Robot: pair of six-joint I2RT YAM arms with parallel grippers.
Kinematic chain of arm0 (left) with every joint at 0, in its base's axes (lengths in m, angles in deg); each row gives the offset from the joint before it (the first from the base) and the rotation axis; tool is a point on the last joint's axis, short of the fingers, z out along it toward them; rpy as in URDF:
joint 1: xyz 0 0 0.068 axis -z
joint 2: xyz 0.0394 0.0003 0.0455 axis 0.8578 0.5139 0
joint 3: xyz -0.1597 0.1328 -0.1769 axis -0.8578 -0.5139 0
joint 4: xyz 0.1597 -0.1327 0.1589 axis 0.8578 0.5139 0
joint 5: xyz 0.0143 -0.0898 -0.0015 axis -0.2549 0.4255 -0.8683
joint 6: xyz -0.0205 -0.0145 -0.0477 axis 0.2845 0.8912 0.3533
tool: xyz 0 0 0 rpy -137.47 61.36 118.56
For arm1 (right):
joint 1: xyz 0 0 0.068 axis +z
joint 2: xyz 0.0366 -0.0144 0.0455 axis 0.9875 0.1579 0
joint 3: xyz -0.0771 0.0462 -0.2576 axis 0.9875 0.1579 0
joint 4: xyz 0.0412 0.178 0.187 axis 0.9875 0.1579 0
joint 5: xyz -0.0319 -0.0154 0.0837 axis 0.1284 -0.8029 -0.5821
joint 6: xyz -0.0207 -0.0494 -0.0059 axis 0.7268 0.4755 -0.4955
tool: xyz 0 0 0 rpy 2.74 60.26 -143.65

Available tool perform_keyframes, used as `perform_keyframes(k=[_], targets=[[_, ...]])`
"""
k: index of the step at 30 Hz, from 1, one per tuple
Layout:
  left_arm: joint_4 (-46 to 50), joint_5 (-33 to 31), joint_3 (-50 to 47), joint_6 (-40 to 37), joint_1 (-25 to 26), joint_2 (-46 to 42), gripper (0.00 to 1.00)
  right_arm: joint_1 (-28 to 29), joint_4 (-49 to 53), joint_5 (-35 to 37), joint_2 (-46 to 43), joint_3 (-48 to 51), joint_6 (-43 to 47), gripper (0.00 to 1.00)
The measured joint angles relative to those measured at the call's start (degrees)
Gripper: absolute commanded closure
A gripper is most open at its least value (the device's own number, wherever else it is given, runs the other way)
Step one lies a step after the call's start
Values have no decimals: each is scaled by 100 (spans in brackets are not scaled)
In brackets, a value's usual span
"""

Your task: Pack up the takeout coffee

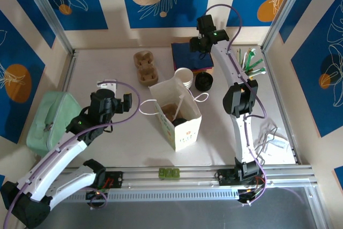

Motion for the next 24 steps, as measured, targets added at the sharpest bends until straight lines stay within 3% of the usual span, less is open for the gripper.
perform_keyframes(k=[24], targets=[[463, -61, 437, 332, -2, 348, 0, -46, -793, -72, 1456, -380, 72, 20]])
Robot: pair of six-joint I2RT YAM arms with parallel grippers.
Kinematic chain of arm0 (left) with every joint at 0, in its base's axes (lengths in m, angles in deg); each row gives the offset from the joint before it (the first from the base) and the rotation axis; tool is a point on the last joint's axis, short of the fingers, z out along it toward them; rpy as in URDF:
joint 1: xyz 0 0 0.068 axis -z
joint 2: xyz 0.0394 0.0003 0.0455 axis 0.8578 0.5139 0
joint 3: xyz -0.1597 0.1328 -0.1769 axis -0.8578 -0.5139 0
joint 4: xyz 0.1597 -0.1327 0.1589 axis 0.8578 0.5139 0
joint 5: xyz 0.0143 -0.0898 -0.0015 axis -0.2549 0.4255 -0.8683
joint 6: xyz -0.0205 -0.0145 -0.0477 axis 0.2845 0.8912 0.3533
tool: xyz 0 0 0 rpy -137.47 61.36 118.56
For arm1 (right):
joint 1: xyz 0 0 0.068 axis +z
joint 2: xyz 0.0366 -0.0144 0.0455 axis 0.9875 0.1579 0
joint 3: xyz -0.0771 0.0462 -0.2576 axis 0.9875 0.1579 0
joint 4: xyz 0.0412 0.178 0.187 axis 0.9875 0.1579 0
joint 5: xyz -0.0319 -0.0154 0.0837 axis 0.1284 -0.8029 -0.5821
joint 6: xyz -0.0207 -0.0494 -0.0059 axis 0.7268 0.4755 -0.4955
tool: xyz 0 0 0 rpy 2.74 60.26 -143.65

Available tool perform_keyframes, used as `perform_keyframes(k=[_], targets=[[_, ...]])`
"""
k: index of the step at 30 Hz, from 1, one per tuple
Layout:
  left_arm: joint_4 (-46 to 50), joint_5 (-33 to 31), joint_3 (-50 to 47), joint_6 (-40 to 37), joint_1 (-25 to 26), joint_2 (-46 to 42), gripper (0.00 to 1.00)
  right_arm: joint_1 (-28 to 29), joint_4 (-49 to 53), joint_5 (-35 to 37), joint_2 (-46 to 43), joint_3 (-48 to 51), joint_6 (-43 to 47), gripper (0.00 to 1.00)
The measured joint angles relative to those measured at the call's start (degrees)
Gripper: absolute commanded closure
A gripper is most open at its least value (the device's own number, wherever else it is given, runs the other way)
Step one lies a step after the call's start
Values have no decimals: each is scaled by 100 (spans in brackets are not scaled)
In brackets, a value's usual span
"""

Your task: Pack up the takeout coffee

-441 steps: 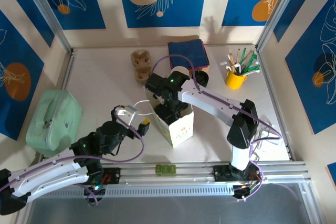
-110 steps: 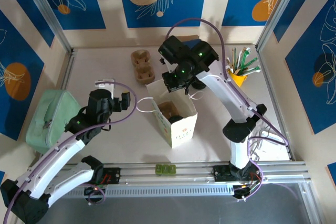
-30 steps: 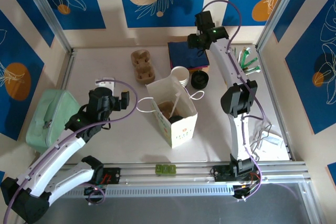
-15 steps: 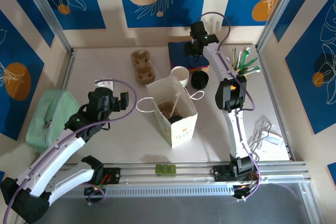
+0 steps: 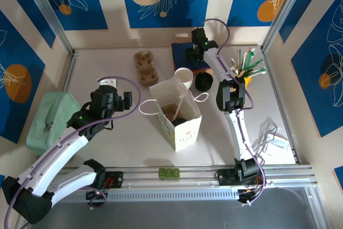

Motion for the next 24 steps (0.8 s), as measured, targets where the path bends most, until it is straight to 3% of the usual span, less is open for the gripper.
perform_keyframes(k=[12, 24], targets=[[52, 0, 24, 90, 0, 0, 0, 2, -120, 44, 339, -280, 66, 19], [52, 0, 24, 90, 0, 7, 0, 11, -103, 33, 424, -358, 92, 43]])
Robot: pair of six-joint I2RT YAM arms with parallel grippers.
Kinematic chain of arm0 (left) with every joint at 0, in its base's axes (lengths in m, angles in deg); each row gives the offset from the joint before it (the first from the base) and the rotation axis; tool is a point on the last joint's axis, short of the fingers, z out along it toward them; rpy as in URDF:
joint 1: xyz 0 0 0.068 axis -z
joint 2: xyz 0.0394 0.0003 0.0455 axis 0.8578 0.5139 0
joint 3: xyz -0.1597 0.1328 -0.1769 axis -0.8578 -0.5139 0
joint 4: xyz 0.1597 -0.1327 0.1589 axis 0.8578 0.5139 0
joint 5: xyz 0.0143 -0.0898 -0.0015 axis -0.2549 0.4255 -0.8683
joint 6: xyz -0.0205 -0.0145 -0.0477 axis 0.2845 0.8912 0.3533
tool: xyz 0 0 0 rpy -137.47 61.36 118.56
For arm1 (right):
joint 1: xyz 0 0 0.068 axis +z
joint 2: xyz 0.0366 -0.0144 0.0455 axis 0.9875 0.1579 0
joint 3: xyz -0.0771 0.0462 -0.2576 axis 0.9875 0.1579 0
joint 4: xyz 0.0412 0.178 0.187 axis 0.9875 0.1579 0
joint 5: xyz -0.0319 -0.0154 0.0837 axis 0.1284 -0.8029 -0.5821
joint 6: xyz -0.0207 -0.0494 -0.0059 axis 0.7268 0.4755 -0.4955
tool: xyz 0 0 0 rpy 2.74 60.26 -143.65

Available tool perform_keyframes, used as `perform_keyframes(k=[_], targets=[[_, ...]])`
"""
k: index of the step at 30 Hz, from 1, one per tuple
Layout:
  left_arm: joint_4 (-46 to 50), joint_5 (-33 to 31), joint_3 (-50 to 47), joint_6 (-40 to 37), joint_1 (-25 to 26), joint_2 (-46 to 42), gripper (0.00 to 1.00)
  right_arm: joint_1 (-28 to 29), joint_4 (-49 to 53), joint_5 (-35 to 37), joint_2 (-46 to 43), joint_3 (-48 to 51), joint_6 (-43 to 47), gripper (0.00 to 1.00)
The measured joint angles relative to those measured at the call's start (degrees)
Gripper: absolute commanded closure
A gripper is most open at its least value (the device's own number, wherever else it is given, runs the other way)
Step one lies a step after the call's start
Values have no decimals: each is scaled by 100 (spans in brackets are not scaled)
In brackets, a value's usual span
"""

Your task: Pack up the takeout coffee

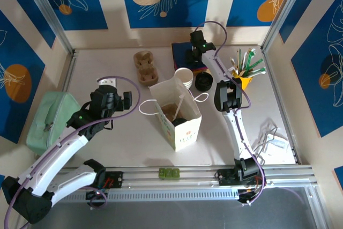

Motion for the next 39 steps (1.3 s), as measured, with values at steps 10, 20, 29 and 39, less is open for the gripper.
perform_keyframes(k=[10, 20, 29, 39], targets=[[0, 0, 0, 0, 0, 0, 0, -44, 74, -413, 0, -177, -151, 62], [0, 0, 0, 13, 0, -2, 0, -151, 142, -743, 0, -278, -243, 85], [0, 0, 0, 46, 0, -9, 0, -203, 170, -960, -48, -350, -306, 98], [-2, 0, 0, 46, 0, -96, 0, -229, 396, -1110, -693, -350, -317, 100]])
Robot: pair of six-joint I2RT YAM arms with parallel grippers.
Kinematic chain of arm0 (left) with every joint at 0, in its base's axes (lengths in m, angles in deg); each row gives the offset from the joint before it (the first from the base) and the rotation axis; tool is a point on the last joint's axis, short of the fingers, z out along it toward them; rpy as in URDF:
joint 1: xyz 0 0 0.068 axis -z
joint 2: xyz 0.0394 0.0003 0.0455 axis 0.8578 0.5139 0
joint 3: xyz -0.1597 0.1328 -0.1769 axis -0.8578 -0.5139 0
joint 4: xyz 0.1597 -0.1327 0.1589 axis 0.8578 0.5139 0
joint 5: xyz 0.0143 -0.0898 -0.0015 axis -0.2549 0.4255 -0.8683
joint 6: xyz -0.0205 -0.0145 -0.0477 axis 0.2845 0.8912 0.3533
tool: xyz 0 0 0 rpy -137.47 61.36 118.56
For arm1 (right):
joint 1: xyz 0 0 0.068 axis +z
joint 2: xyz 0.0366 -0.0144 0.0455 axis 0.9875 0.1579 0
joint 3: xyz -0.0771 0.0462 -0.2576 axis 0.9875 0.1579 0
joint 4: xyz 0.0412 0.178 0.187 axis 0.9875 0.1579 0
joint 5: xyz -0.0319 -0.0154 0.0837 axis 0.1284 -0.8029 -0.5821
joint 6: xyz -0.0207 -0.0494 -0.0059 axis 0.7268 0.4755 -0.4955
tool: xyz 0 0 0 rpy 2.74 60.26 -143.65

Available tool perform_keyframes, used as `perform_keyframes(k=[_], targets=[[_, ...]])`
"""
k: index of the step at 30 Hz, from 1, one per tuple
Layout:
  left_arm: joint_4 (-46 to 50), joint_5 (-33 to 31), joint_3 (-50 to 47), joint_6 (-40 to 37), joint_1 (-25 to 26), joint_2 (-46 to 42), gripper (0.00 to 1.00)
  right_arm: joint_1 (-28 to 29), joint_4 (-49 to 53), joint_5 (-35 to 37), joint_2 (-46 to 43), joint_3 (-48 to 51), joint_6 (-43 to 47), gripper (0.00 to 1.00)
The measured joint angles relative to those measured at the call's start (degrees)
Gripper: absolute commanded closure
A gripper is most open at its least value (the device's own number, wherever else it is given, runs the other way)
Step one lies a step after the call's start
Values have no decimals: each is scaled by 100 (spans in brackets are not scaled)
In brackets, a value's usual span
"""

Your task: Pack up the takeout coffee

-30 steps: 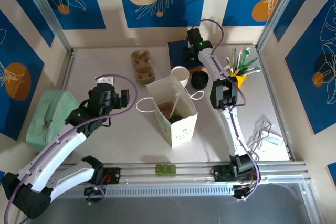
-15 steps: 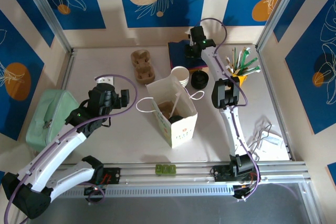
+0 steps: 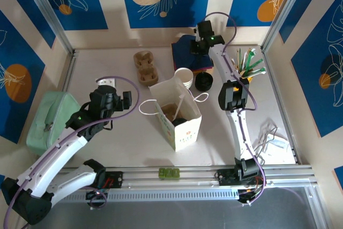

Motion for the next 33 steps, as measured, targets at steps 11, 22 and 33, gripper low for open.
perform_keyframes(k=[11, 22, 33], targets=[[-13, 4, 0, -4, 0, -166, 1, 0, 625, -282, -1169, -15, -92, 100], [-90, 256, 0, -50, -4, -356, 1, 111, 1615, -852, -2826, 348, -221, 100], [-332, 739, -92, -70, -4, -459, 1, 1174, 2247, -1082, -4439, 1410, -389, 100]])
